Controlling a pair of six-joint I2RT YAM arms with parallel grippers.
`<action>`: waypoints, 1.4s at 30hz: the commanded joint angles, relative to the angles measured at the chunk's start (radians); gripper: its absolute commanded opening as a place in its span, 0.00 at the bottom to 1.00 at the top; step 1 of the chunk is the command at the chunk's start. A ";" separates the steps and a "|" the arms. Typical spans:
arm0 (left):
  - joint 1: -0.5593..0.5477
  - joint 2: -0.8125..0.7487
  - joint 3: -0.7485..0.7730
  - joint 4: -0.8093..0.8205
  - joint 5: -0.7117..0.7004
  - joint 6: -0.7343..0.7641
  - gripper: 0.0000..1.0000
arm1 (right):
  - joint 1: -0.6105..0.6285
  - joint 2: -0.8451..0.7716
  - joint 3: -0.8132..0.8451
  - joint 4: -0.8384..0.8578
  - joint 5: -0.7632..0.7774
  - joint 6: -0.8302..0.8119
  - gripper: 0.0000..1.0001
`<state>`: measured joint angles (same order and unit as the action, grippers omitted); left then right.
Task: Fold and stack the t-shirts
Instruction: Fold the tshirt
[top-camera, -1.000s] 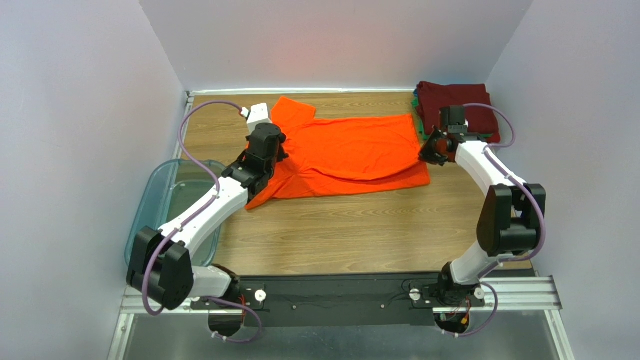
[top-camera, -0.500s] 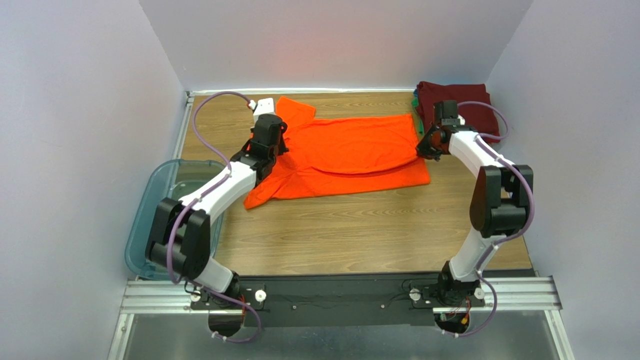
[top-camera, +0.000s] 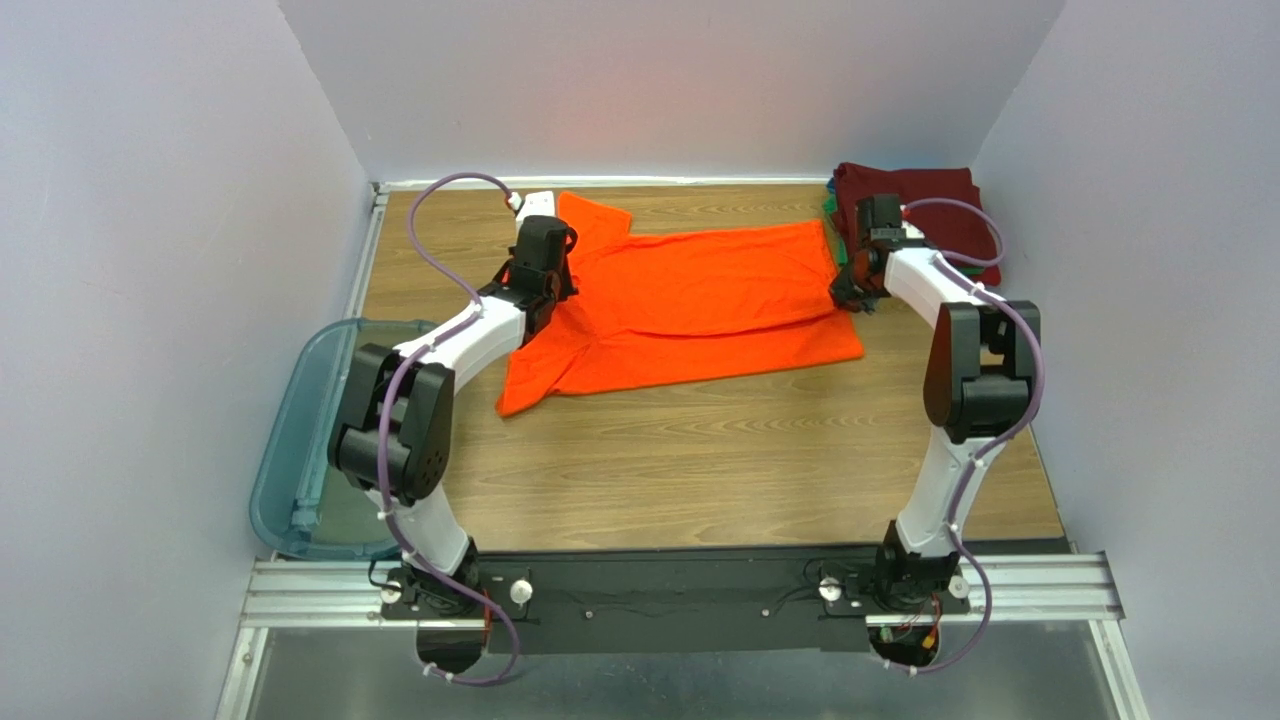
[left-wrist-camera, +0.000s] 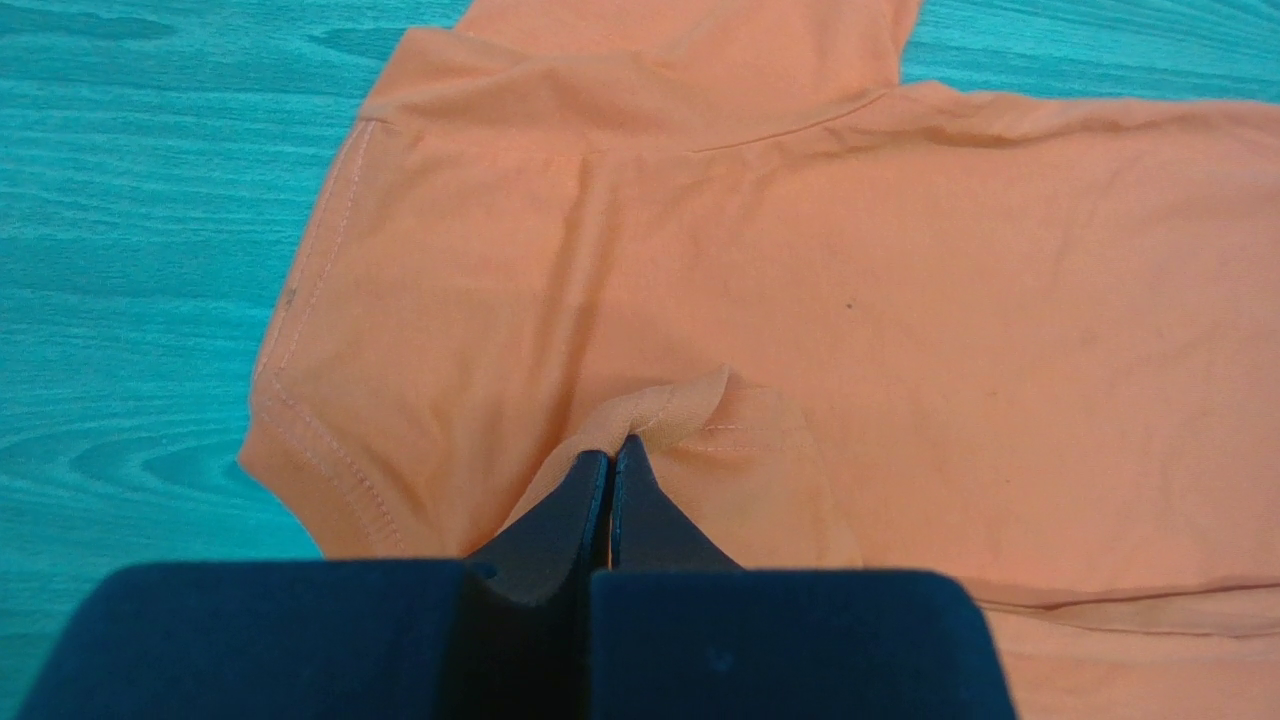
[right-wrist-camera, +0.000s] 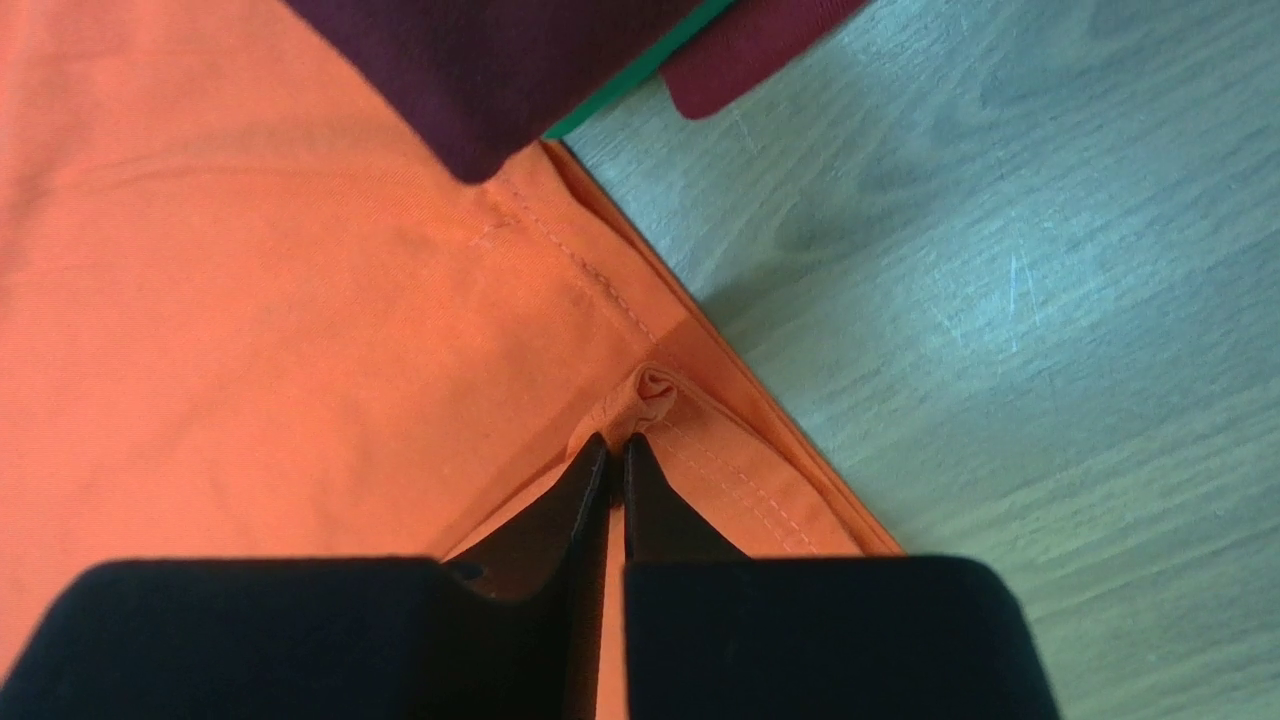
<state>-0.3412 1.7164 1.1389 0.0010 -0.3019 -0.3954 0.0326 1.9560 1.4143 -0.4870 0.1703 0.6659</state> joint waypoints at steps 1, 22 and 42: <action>0.013 0.046 0.033 0.047 0.024 0.032 0.00 | -0.008 0.064 0.063 0.007 0.052 0.009 0.24; 0.091 0.028 0.105 -0.090 0.203 -0.117 0.98 | 0.015 -0.189 -0.106 0.070 -0.357 -0.170 1.00; 0.022 -0.167 -0.352 0.062 0.250 -0.226 0.98 | 0.148 -0.031 -0.134 0.202 -0.362 -0.109 1.00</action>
<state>-0.3218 1.5589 0.8062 0.0376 -0.0296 -0.6140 0.1833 1.8801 1.2247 -0.3241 -0.2157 0.5358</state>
